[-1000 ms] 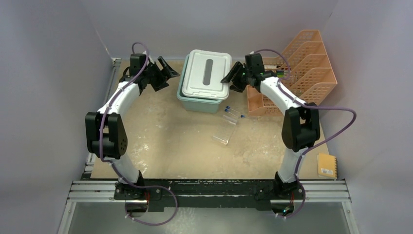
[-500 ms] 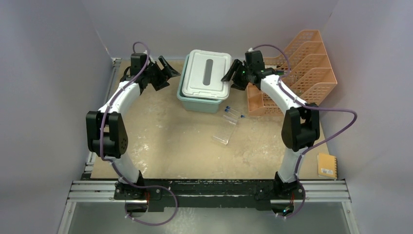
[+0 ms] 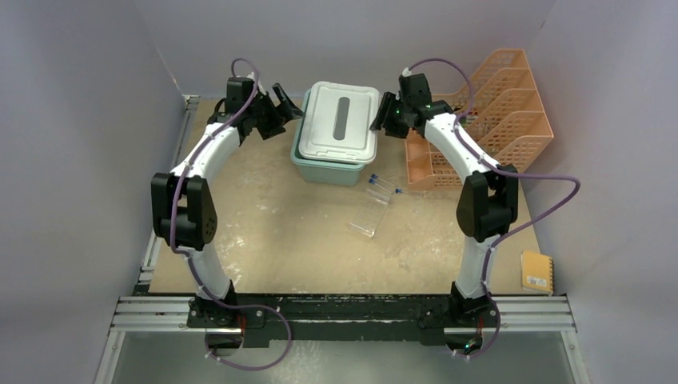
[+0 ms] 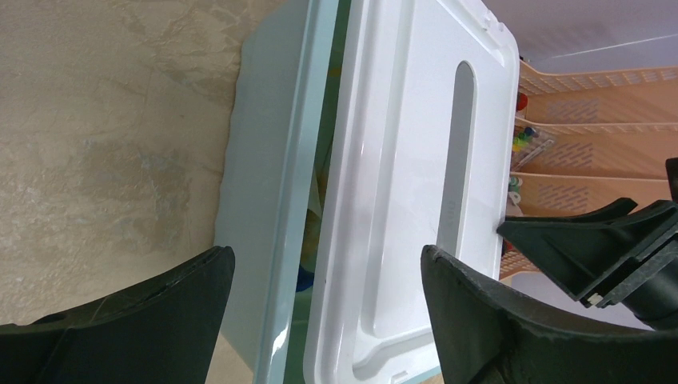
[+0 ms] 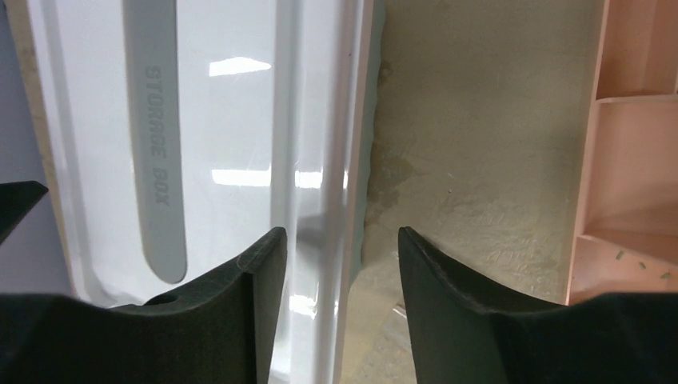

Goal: Organize the chemistry lab equipment

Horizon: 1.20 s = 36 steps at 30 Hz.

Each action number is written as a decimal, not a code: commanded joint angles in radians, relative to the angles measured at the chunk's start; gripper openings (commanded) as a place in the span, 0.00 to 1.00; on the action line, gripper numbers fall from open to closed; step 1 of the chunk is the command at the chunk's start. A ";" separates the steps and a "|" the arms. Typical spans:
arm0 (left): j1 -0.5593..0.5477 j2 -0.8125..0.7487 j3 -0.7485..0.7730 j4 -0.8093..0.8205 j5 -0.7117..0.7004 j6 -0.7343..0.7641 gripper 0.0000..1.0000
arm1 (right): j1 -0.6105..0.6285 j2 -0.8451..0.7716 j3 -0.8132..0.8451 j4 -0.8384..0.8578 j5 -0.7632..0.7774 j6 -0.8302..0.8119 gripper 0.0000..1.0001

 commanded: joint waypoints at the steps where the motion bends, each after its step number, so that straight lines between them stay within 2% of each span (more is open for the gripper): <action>1: -0.015 0.038 0.081 -0.045 -0.035 0.066 0.84 | 0.005 0.045 0.052 -0.028 -0.022 -0.067 0.52; 12: -0.033 0.086 0.118 -0.114 0.007 0.106 0.80 | 0.015 0.064 0.077 -0.010 -0.124 -0.071 0.35; 16: -0.033 0.078 0.116 -0.128 -0.018 0.110 0.79 | 0.025 0.068 0.071 -0.004 -0.169 -0.066 0.32; 21: -0.033 0.057 0.103 -0.141 -0.050 0.114 0.70 | 0.032 0.060 0.057 0.014 -0.207 -0.045 0.32; 28: -0.033 0.028 0.095 -0.154 -0.092 0.118 0.59 | 0.032 0.055 0.018 0.036 -0.264 0.056 0.37; 33: -0.033 0.022 0.098 -0.153 -0.074 0.118 0.61 | 0.031 0.064 -0.019 0.050 -0.331 0.139 0.37; 36: -0.033 0.012 0.099 -0.160 -0.089 0.124 0.66 | 0.028 0.074 -0.033 0.060 -0.344 0.154 0.33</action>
